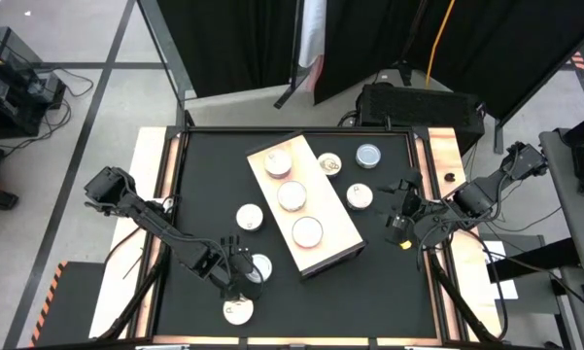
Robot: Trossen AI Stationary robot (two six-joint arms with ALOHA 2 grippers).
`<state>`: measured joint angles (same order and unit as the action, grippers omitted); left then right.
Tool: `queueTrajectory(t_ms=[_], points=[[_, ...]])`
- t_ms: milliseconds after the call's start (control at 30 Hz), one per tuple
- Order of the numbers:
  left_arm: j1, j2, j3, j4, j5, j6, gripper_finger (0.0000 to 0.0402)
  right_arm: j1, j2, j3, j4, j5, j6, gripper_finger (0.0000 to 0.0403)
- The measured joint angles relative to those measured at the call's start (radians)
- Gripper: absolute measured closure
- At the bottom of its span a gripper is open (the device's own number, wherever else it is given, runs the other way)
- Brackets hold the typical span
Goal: Stack canned seafood by type on shelf
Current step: Stack the green tuna can on top of the green tuna can on the shelf
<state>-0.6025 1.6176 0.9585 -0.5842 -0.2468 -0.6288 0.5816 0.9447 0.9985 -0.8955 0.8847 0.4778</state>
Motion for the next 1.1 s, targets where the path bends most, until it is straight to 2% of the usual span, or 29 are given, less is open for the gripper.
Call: queueTrajectory(t_ms=[667,1100], points=[[-0.005,-0.003,-0.053,0.059,-0.011,-0.021,0.0401,0.0,0.0,0.0,0.0,-0.003,0.0,0.0149],[-0.003,0.009,-0.09,0.032,0.038,-0.057,0.0402,0.0,0.0,0.0,0.001,-0.027,0.0,0.0149]])
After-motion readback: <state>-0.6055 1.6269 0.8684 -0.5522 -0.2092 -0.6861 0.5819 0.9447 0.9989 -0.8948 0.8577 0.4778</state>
